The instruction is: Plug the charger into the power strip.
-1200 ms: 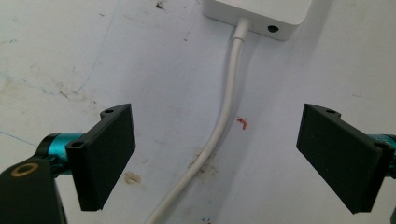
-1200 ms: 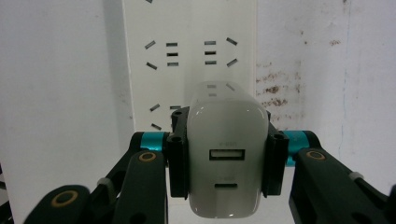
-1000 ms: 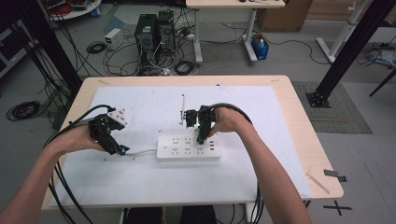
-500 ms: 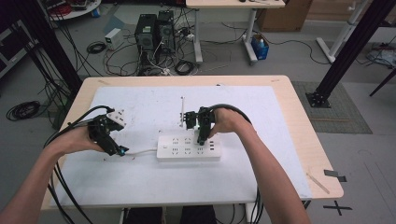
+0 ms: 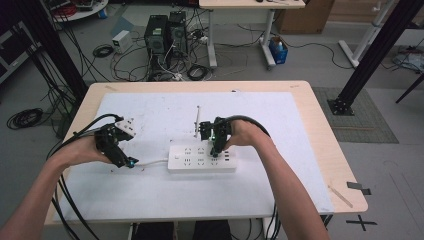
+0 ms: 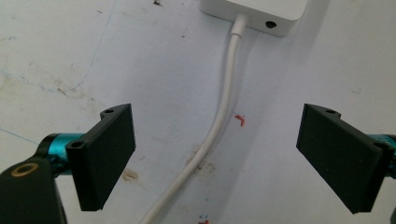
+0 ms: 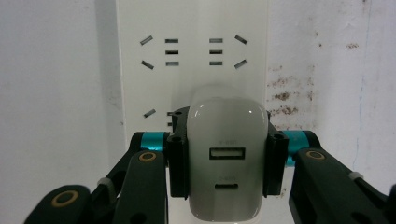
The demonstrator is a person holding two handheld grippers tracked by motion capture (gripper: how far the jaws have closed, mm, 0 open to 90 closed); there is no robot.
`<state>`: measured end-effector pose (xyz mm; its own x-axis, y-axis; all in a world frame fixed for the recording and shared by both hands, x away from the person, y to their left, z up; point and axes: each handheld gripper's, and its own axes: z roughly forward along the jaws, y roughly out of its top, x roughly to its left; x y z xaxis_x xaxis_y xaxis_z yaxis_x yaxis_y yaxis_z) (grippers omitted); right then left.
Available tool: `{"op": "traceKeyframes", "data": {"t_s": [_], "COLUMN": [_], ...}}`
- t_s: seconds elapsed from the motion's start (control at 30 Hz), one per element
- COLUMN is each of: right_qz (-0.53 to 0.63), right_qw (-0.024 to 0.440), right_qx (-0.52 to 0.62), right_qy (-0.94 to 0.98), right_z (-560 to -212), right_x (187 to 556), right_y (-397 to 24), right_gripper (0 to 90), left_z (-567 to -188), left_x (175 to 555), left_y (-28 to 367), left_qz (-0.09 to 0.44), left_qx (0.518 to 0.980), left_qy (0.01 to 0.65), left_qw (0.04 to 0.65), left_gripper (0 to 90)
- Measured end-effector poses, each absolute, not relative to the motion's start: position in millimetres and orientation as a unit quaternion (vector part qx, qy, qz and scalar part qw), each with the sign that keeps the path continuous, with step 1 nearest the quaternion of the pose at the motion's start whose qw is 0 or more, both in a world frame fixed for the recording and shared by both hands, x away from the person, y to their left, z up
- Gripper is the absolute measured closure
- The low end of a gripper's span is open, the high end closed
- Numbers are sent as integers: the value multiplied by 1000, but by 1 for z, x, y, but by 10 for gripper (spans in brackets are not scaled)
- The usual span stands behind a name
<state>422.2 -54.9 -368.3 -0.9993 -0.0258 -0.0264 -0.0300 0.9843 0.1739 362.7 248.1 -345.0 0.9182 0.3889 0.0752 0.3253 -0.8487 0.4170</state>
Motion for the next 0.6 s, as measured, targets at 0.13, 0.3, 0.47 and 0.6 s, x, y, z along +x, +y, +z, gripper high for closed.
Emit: {"op": "traceKeyframes", "data": {"t_s": [0.13, 0.3, 0.47, 0.6], "right_qz": [80, 82, 94, 94], "right_qw": [23, 16, -3, 38], "right_qx": [-18, -11, -7, -14], "right_qy": [996, 996, 996, 995], "right_z": [-369, -369, -370, -371], "right_x": [418, 421, 427, 414], "right_y": [-53, -54, -56, -56], "right_gripper": [626, 627, 627, 628], "left_z": [-346, -349, -348, -347], "left_x": [361, 361, 361, 361], "left_y": [248, 248, 247, 245], "left_qz": [79, 79, 81, 82], "left_qx": [959, 956, 958, 959], "left_qy": [186, 192, 188, 185], "left_qw": [200, 205, 203, 200], "left_gripper": [117, 117, 117, 117]}}
